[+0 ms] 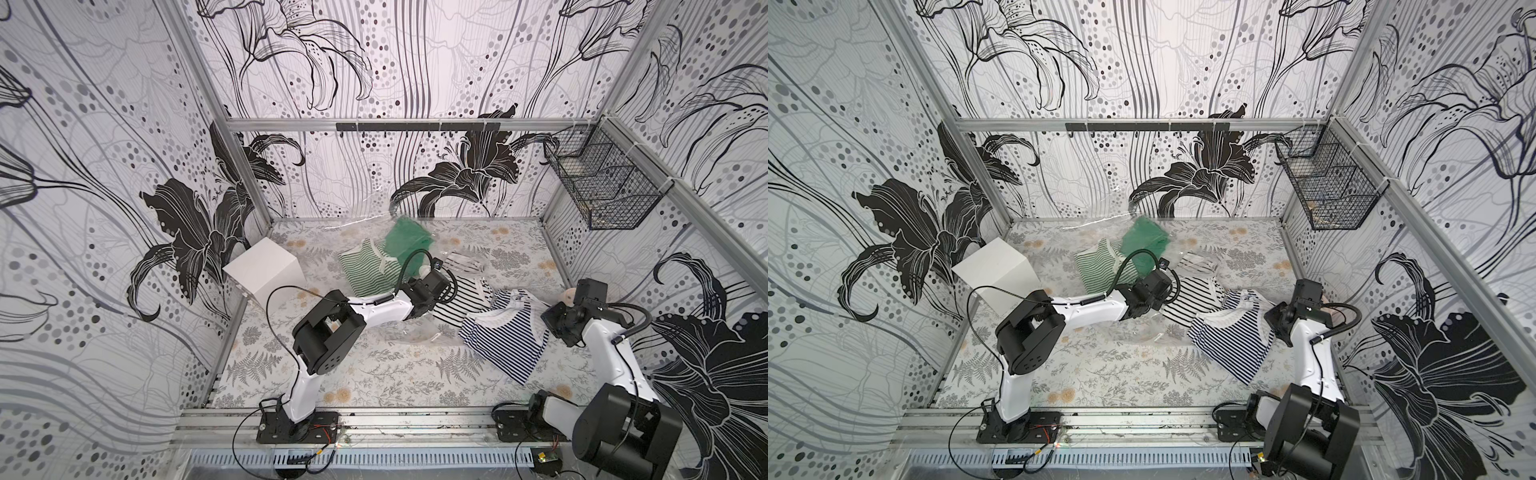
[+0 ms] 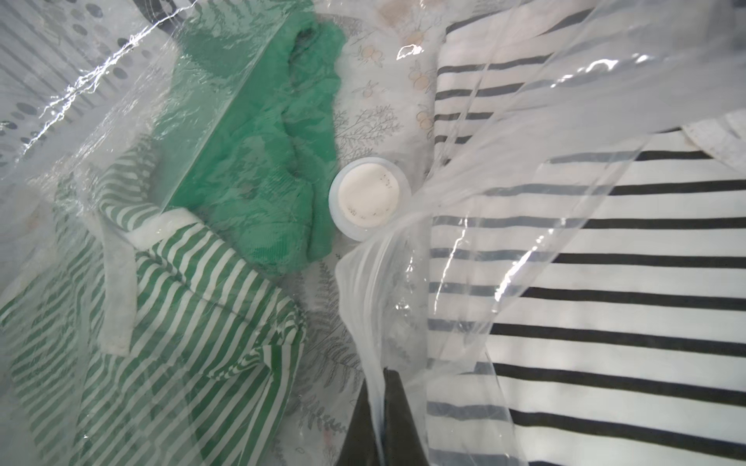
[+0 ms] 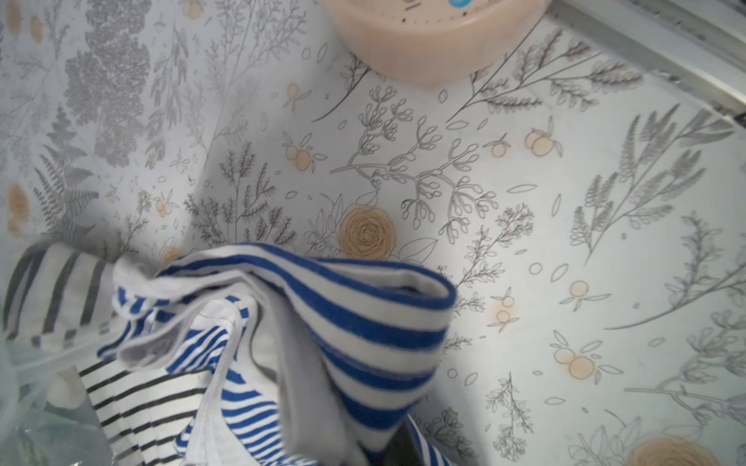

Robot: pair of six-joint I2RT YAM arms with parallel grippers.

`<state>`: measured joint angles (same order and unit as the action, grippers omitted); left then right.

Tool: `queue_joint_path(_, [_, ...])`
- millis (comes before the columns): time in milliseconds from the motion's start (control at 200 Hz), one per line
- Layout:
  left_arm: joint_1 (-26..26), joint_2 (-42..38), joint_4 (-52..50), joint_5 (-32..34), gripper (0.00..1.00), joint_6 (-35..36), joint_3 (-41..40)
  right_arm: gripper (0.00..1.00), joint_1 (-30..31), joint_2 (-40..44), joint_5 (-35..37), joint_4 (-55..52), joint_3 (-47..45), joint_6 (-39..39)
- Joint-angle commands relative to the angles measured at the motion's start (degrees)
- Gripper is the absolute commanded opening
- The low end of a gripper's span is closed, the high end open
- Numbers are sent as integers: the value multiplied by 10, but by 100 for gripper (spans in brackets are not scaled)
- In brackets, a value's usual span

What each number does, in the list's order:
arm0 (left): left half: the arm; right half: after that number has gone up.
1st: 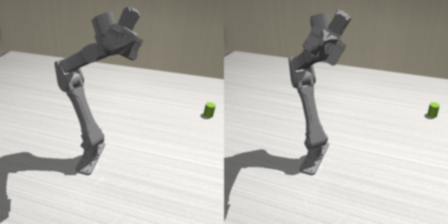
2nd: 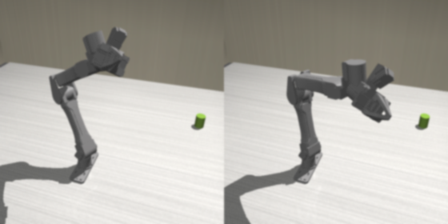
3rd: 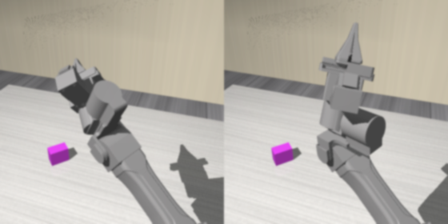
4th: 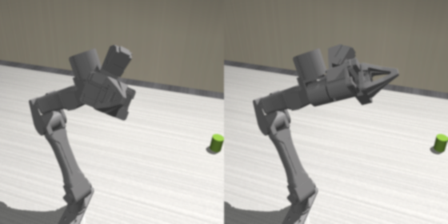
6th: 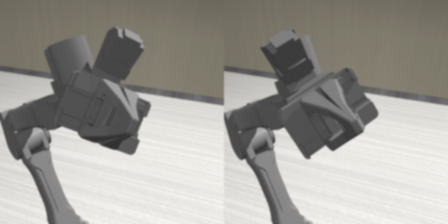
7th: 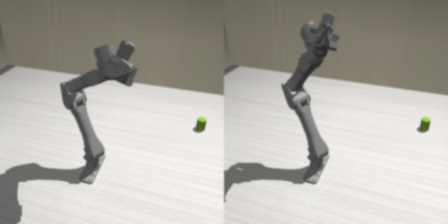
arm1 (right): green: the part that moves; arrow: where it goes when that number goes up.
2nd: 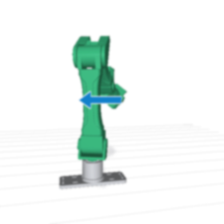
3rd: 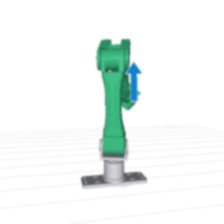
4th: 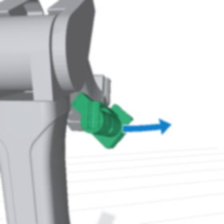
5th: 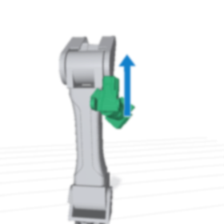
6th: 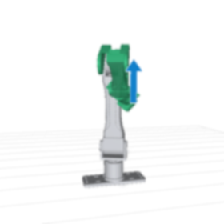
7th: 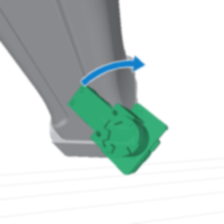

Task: Take the tank top out of the vacuum bag
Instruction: Take out the tank top from the vacuum bag, then move the tank top to the center of the board.

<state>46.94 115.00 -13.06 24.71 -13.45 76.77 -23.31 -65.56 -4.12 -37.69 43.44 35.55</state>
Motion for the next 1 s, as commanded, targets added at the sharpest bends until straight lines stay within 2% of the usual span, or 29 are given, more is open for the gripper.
queue_joint_path(0, [-17, -46, 6, 30, 0, -13, -32, 0, -9, -20, 53, -4, 17, 24])
queue_joint_path(190, [-51, -94, 11, 36, 0, -27, -74, 0, -33, -32, 62, 14, 20, 31])
queue_joint_path(310, [-63, -116, 16, 36, 0, -17, -80, 0, -36, -58, 25, 63, 20, 1])
queue_joint_path(431, [-65, -130, 11, 38, 0, -9, -81, 0, -36, -102, -17, 134, 15, 3])
queue_joint_path(511, [-65, -141, 19, 32, 0, -5, -89, 0, -25, -135, -51, 184, 17, 1])
queue_joint_path(596, [-65, -152, 41, 12, 0, -1, -103, 0, 25, -174, -49, 209, 43, -21])
queue_joint_path(651, [-65, -155, 50, 3, 0, -4, -106, 11, 57, -201, -36, 206, 71, -36])
queue_joint_path(716, [-64, -150, 56, -7, 0, -3, -103, 37, 69, -219, -37, 203, 91, -38])
queue_joint_path(791, [-63, -143, 56, -17, 0, -1, -94, 61, 69, -198, -2, 174, 92, -42])
queue_joint_path(846, [-60, -141, 55, -19, 0, -1, -89, 74, 69, -164, 38, 141, 86, -57])
queue_joint_path(901, [-57, -141, 56, -17, 0, -3, -90, 81, 69, -125, 65, 114, 73, -73])
queue_joint_path(996, [-49, -143, 68, -12, 0, -10, -102, 82, 70, -64, 43, 88, 38, -88])
